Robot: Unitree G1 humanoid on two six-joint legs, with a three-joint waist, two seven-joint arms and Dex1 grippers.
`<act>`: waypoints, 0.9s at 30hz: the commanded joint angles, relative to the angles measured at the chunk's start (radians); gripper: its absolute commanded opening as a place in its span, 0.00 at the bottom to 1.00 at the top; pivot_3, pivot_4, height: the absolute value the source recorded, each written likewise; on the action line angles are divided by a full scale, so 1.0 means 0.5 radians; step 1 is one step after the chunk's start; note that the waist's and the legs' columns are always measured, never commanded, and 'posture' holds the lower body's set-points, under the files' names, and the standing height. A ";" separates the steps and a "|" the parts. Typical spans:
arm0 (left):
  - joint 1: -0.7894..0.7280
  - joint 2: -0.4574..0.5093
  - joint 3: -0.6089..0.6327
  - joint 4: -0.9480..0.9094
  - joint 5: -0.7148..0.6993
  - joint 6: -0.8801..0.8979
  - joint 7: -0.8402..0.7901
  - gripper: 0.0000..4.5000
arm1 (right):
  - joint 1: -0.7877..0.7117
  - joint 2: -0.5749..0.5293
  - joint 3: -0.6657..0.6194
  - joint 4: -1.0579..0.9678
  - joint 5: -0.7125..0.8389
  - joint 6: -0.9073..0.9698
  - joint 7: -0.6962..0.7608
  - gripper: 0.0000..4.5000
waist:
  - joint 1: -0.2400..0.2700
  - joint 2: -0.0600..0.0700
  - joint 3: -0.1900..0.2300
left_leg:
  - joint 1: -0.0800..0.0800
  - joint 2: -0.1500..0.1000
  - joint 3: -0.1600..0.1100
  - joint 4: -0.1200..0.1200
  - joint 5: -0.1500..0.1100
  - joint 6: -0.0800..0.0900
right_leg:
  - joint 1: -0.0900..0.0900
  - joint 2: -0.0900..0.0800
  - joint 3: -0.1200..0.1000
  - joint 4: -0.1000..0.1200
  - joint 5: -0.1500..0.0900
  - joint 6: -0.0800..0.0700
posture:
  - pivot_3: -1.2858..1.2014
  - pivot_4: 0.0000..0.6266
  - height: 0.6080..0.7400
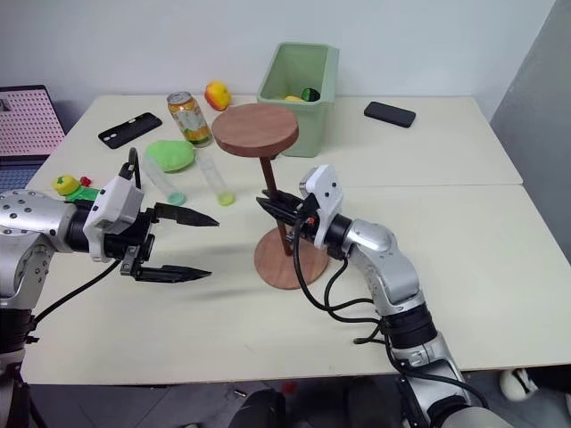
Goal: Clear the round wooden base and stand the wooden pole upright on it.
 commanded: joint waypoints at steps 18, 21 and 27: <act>0.022 0.015 0.022 -0.095 -0.017 0.039 0.017 1.00 | 0.061 -0.070 0.045 0.164 -0.095 -0.253 0.010 0.05 | 0.001 0.000 0.000 | 0.005 0.000 0.000 0.000 0.000 0.000 | 0.006 0.000 0.000 0.000 0.000 0.000 | 0.52 0.24 1.00; 0.042 0.014 0.027 -0.105 -0.020 0.039 0.023 1.00 | 0.094 -0.100 0.068 0.152 -0.106 -0.287 0.041 0.05 | 0.002 -0.001 0.000 | 0.005 0.000 0.000 0.000 0.000 0.000 | 0.007 0.000 0.000 0.000 0.000 0.000 | 0.52 0.24 1.00; 0.065 0.020 0.037 -0.117 -0.027 0.047 0.028 1.00 | 0.193 -0.150 0.120 0.173 -0.134 -0.361 0.080 0.05 | 0.013 -0.001 -0.002 | 0.007 0.000 0.000 0.000 0.000 0.000 | 0.009 0.000 -0.001 -0.001 0.000 0.000 | 0.52 0.24 1.00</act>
